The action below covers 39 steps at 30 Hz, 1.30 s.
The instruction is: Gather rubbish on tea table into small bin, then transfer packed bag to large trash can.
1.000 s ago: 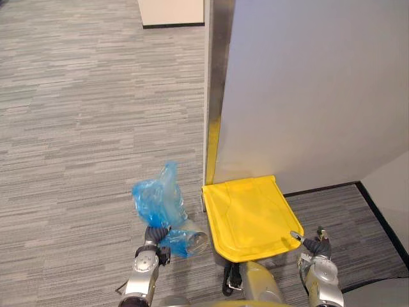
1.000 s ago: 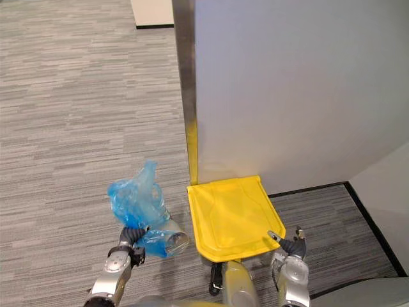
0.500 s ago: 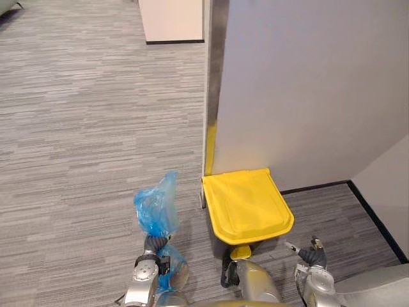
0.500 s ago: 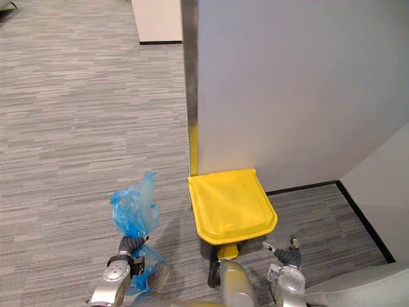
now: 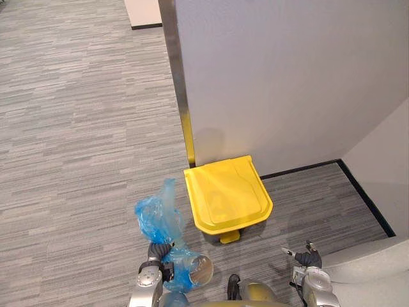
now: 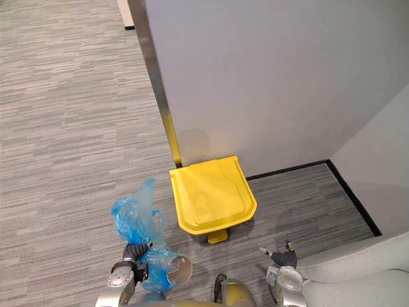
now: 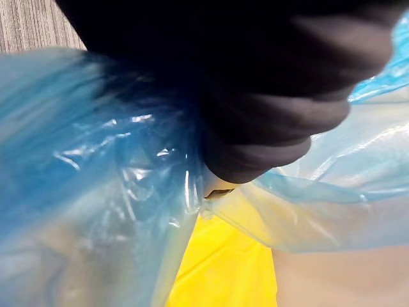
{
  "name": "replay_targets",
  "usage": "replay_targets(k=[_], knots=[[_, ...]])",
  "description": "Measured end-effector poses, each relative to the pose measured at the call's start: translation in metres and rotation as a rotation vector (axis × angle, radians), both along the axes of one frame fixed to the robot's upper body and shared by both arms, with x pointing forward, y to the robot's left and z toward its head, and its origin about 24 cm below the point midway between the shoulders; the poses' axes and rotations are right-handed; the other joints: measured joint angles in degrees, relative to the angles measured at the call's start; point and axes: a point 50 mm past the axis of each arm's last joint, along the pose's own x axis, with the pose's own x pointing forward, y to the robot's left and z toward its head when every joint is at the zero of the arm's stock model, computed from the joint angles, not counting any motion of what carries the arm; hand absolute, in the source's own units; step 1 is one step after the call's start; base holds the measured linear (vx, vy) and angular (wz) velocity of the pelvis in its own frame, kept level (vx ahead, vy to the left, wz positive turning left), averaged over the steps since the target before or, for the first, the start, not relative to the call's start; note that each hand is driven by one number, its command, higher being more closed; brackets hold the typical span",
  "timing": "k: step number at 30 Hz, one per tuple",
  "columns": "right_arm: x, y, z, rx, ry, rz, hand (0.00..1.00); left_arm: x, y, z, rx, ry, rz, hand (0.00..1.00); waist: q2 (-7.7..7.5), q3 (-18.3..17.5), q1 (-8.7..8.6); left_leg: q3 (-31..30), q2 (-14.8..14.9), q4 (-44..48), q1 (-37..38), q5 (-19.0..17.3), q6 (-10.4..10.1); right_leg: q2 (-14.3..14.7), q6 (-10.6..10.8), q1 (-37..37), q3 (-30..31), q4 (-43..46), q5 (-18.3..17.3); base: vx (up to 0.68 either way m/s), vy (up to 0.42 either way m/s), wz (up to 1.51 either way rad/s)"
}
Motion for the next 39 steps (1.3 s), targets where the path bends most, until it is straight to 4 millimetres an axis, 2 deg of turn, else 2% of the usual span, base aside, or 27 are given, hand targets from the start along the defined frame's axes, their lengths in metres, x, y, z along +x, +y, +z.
replay_targets(k=[8, 11, 18, 20, 22, 25, 26, 27, 28, 30, 32, 33, 39], knots=[[0.003, -0.001, 0.002, -0.007, -0.011, -0.002, 0.0, -0.001, 0.005, 0.0, 0.018, 0.006, -0.011, 1.0, 0.77, 0.6, -0.17, -0.5, -1.6, 0.9, -0.8, 0.5, -0.5, -1.3, 1.7, 2.0, -0.3, -3.9, 3.3, -0.1, 0.075, 0.12], [0.0, -0.002, 0.001, -0.006, -0.006, -0.01, 0.0, -0.001, 0.006, 0.0, 0.023, 0.005, -0.011, 1.0, 1.72, 0.9, -0.41, -0.3, -1.8, -3.7, 0.7, 0.3, -0.6, -1.2, 2.9, 2.3, -0.4, -6.0, 4.7, -0.15, 0.079, 0.08], [-0.004, 0.004, -0.002, 0.012, 0.006, -0.016, 0.0, -0.008, 0.019, -0.003, 0.063, 0.037, -0.006, 1.0, 1.77, 1.3, -0.4, 2.7, -3.2, -6.0, 1.3, 0.4, -0.4, -1.2, 4.2, 2.1, 3.5, -9.9, 8.5, -0.07, 0.065, -0.24], [0.001, 0.006, -0.001, 0.012, -0.004, -0.005, 0.0, -0.013, 0.023, -0.005, 0.069, 0.051, 0.002, 1.0, 1.22, 1.7, -0.29, 5.2, -3.6, -5.8, 2.1, 0.2, 0.0, -1.1, 4.3, 0.2, 6.5, -7.6, 8.5, 0.01, 0.06, -0.66], [0.009, 0.007, 0.002, 0.011, -0.024, 0.004, 0.0, -0.008, 0.024, -0.003, 0.077, 0.039, -0.004, 1.0, 0.51, 2.6, -0.76, 6.9, -3.8, -2.7, 0.8, -1.1, 0.7, -1.6, 4.9, -2.4, 7.7, -4.4, 7.8, 0.01, 0.048, -0.4], [0.008, 0.006, 0.001, 0.005, -0.014, 0.012, 0.0, -0.001, 0.025, 0.001, 0.081, 0.018, -0.007, 1.0, 0.15, 2.8, -1.82, 7.1, -4.1, -0.1, -0.7, -1.9, 1.3, -2.3, 4.7, -3.1, 7.4, -4.0, 8.3, 0.01, 0.049, -0.01], [0.009, 0.007, 0.0, -0.002, 0.001, 0.04, 0.0, 0.002, 0.026, 0.002, 0.086, 0.009, -0.008, 1.0, 0.18, 2.7, -1.87, 7.2, -3.9, -0.3, -1.1, -1.9, 1.3, -1.7, 5.1, -2.0, 7.5, -7.1, 9.8, -0.03, 0.027, -0.06], [0.01, 0.007, 0.0, -0.003, 0.001, 0.043, 0.0, 0.003, 0.027, 0.003, 0.088, 0.004, -0.007, 1.0, 0.55, 2.7, -1.64, 7.6, -2.6, -1.1, -1.4, -1.9, 1.3, -1.5, 4.4, -1.3, 7.1, -8.3, 10.0, 0.0, 0.032, 0.03], [0.01, 0.007, 0.0, -0.004, 0.003, 0.04, 0.0, 0.006, 0.029, 0.006, 0.096, -0.008, -0.008, 1.0, -0.42, 2.6, -1.56, 7.3, -3.4, -1.2, -1.0, -1.9, 1.3, -2.8, 3.9, -1.2, 4.5, -5.1, 6.4, 0.02, 0.013, 0.08], [0.012, 0.003, 0.001, -0.02, 0.0, 0.036, 0.0, 0.005, 0.027, 0.005, 0.088, -0.006, -0.005, 1.0, 0.42, 2.1, -1.38, 7.2, -2.9, -1.4, -0.9, -1.9, 1.2, -2.0, 4.2, 0.7, 4.7, -9.4, 8.9, 0.03, 0.016, -0.01], [0.02, -0.002, 0.005, -0.034, -0.014, 0.041, 0.0, 0.006, 0.027, 0.005, 0.085, -0.011, 0.001, 1.0, 0.88, 2.0, -0.2, 7.4, -2.7, -2.1, -0.9, -1.7, 0.9, -1.2, 4.0, 1.4, 5.2, -13.2, 11.3, 0.04, 0.013, -0.22], [0.021, -0.004, 0.006, -0.038, -0.015, 0.039, 0.0, 0.007, 0.027, 0.005, 0.082, -0.013, 0.008, 1.0, 1.05, 2.1, -0.22, 7.3, -2.8, -2.2, -0.9, -1.2, 0.9, -1.2, 3.9, 1.4, 5.2, -13.9, 11.9, 0.06, 0.004, -0.11], [0.02, -0.008, 0.006, -0.042, -0.013, 0.021, 0.0, 0.004, 0.03, 0.003, 0.09, 0.002, 0.031, 1.0, 1.43, 2.3, -0.35, 5.4, -3.4, -2.1, 1.3, -0.6, 0.9, -1.2, 4.1, 5.4, 4.2, -16.3, 12.2, 0.02, 0.0, 0.09]])
